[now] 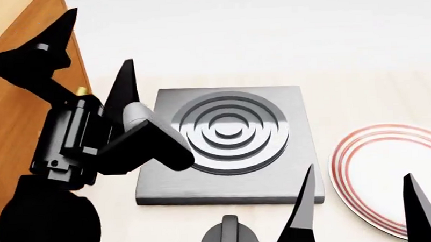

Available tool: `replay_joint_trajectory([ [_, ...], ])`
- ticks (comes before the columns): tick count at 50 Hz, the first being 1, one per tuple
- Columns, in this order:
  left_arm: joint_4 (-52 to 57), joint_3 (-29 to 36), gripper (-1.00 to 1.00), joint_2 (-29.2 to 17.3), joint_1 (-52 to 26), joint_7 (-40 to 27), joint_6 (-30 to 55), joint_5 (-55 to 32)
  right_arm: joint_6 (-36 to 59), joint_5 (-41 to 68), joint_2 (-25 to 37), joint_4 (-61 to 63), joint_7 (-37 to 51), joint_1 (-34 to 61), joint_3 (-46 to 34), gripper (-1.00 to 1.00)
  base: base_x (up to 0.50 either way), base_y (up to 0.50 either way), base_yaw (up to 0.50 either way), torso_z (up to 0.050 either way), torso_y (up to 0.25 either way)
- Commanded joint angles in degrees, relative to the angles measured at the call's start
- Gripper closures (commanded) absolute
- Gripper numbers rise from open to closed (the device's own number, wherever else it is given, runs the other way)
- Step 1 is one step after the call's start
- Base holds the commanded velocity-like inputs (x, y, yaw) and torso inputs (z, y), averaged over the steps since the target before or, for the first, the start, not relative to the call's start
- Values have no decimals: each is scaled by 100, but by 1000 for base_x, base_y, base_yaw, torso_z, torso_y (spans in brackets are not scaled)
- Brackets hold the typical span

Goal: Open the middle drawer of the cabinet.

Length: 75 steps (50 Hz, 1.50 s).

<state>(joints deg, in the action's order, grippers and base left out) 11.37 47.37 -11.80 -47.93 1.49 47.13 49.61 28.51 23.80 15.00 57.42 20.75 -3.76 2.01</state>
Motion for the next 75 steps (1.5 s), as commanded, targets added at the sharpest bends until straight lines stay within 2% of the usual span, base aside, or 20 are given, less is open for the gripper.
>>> replay_joint_trajectory([
  [1,-977,167,-100,-24,-212,-234,-318,-32,-111,24,64,-66,56,-35,-42,-100,0,0,0,0,0],
  [6,-1405,259,-100,-49,-282,-262,-531,-150,57,138,134,42,157,66,-15,-100,0,0,0,0,0],
  [10,-1787,246,-100,-31,-393,-370,-842,-368,-164,5,127,-76,92,-47,-117,-100,0,0,0,0,0],
  [12,-1938,262,-100,-24,-426,-412,-951,-429,103,187,180,63,212,102,-44,-100,0,0,0,0,0],
  [19,-2657,259,-100,111,-649,-529,-1279,-685,-184,41,196,-84,137,-47,-181,-100,0,0,0,0,0],
  [30,-3972,279,-100,397,-965,-1219,-1766,-844,-234,116,262,-75,191,-79,-142,-100,0,0,0,0,1],
  [41,-5938,255,-100,899,-1449,-2018,-2416,-1157,-129,239,352,75,332,-54,-139,-100,0,0,0,0,0],
  [49,-6747,377,-100,1142,-1679,-2351,-2708,-1290,-86,325,441,146,463,-30,-157,-100,0,0,0,0,0],
  [54,-7112,1245,-100,1176,-1908,-2549,-2770,-2219,-119,387,500,156,530,-37,-158,-100,0,0,0,0,0],
  [60,-7574,2536,-100,1178,-2213,-2669,-2923,-3907,-166,421,560,132,596,-41,-187,-100,0,0,0,0,0],
  [64,-7774,3295,-100,1177,-2304,-2845,-2895,-4486,-170,441,565,101,676,-18,-184,-100,0,0,0,0,0],
  [69,-7790,3757,-100,1178,-2366,-2958,-2873,-4967,74,519,584,112,887,90,-229,-100,0,0,0,0,0],
  [75,-7799,4013,-100,1178,-2387,-3016,-2865,-5214,117,545,650,68,933,100,-315,-100,0,0,0,0,0],
])
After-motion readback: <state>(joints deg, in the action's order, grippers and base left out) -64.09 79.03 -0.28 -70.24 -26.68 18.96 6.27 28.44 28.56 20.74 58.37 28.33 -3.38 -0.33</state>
